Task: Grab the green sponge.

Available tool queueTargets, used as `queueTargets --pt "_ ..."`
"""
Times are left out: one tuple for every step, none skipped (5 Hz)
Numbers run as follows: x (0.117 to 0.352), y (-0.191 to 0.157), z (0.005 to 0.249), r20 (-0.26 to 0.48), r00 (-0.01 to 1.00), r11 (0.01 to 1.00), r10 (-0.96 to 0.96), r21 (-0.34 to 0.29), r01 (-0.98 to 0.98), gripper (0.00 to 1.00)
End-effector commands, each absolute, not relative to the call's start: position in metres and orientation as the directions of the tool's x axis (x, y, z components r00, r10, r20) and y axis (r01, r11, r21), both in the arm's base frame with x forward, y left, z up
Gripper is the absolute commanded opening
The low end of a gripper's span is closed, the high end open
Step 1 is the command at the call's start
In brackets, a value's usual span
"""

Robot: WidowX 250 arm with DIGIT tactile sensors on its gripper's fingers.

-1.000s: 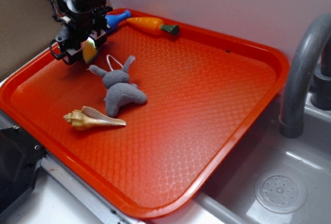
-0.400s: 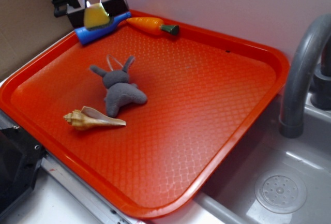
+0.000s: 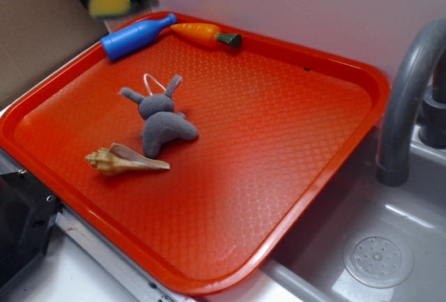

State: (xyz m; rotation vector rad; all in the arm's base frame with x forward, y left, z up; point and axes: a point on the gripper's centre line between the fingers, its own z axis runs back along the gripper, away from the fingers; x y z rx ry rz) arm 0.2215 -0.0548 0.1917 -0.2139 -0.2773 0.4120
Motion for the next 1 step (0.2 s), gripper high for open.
queueTargets --pt "0.2167 -0.0077 0.2133 0.230 0.973 0.974 0.027 -0.226 0.026 0.00"
